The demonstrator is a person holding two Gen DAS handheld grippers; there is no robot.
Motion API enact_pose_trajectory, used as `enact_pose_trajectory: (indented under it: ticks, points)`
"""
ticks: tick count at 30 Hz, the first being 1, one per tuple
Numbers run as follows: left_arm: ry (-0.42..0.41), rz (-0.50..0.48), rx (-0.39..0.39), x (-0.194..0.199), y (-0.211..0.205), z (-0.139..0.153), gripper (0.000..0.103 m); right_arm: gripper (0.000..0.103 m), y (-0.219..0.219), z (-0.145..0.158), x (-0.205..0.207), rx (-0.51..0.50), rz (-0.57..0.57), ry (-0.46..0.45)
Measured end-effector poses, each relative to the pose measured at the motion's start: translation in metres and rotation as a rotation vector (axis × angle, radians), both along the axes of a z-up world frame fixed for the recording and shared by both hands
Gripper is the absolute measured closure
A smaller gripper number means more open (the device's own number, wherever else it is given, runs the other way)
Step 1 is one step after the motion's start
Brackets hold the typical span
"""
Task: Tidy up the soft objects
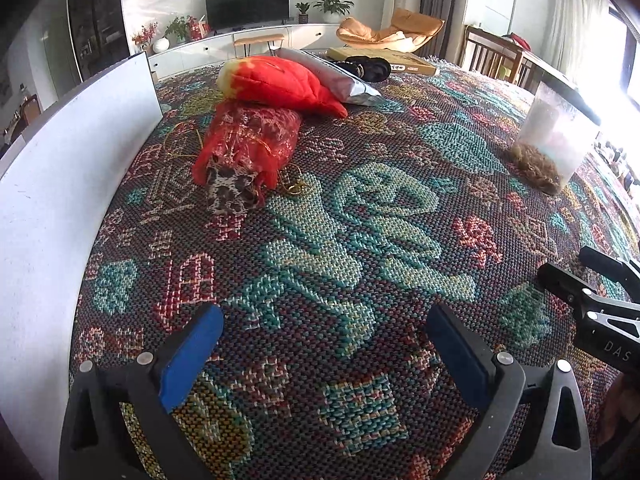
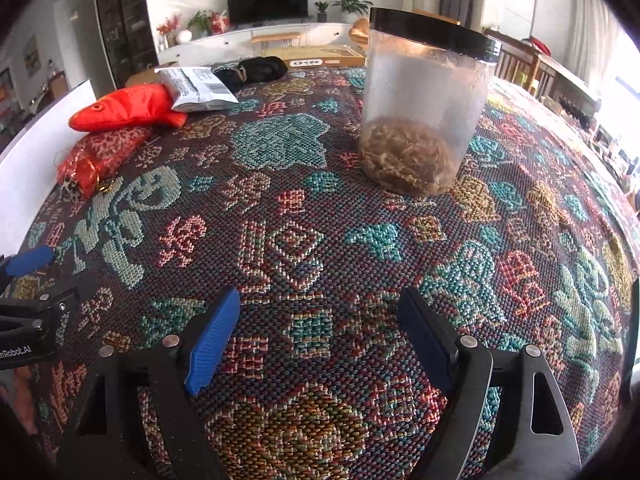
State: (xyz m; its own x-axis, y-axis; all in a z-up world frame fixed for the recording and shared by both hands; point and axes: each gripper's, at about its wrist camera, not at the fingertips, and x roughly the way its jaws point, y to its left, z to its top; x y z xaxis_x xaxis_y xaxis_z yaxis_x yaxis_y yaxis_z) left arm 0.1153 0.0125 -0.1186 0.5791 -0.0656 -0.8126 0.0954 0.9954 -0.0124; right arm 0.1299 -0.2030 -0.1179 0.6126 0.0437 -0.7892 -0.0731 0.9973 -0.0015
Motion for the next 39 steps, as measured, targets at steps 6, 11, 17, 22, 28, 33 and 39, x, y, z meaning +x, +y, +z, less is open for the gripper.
enact_pose_trajectory:
  ticks: [6,11,17,22,28,33,39]
  points:
    - [0.0,0.006,0.003,0.0006,-0.0015,-0.0004,0.0,0.018,0.0008,-0.0005,0.0012,0.003,0.0,0.002]
    - [-0.001,0.008,-0.006,0.003,-0.0002,-0.0004,0.0,0.017,0.0023,-0.0008,0.0025,0.005,0.001,0.003]
    - [-0.003,0.009,-0.017,0.0047,0.0023,-0.0001,0.0,0.016,0.0023,-0.0007,0.0023,0.005,0.001,0.003]
    - [-0.003,0.009,-0.017,0.0047,0.0025,0.0001,0.0,0.016,0.0021,-0.0006,0.0023,0.005,0.001,0.003]
    - [-0.002,0.009,-0.014,0.0047,0.0037,0.0006,0.0,0.016,0.0021,-0.0005,0.0021,0.005,0.001,0.003]
    - [-0.002,0.009,-0.013,0.0047,0.0042,0.0007,0.0,0.016,0.002,-0.0004,0.002,0.005,0.002,0.003]
    - [-0.003,0.009,-0.014,0.0046,0.0039,0.0006,0.0,0.016,0.0019,-0.0004,0.0021,0.005,0.002,0.003]
